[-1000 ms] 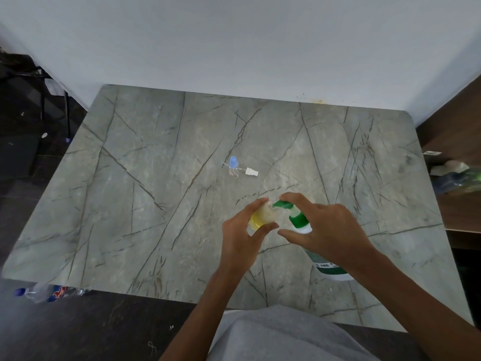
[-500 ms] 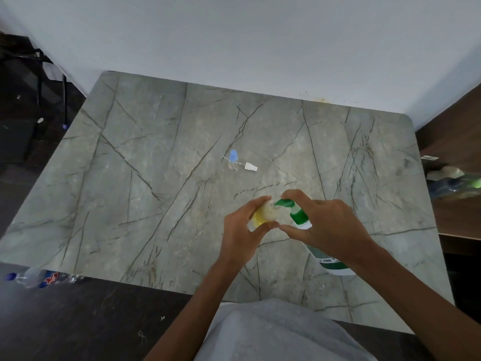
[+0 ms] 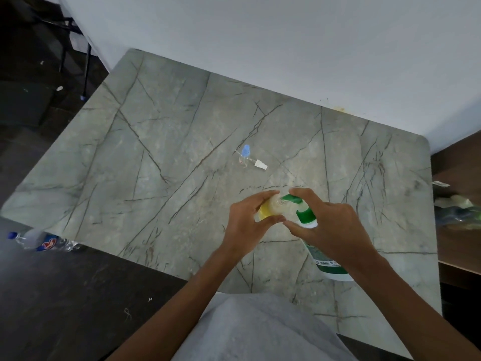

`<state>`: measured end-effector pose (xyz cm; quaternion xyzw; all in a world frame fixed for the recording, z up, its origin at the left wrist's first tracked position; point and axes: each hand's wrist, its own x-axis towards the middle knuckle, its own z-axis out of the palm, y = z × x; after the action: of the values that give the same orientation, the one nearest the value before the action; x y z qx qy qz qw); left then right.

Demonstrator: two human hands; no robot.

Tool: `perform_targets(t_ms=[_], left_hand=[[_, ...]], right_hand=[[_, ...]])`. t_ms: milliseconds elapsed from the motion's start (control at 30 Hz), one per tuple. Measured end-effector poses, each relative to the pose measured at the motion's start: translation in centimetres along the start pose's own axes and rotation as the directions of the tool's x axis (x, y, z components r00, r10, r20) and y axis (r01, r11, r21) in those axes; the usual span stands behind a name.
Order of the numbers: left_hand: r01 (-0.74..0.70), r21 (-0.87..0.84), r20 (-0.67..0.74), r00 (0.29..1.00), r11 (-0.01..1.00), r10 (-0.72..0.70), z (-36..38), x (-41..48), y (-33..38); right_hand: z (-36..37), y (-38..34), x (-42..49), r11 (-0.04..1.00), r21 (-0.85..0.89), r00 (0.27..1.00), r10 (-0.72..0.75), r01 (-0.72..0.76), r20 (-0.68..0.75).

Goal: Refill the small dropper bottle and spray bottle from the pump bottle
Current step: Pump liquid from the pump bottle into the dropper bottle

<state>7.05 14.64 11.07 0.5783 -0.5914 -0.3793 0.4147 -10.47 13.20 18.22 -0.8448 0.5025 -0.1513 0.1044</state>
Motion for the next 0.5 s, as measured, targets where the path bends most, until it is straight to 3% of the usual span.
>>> perform_targets(t_ms=[500], left_hand=[[0.021,-0.023,-0.009,1.0,1.0,-0.021,0.06,0.07,-0.46]], right_hand=[[-0.42,-0.16,0.66,0.999,-0.034,0.996,-0.01,0.013,0.09]])
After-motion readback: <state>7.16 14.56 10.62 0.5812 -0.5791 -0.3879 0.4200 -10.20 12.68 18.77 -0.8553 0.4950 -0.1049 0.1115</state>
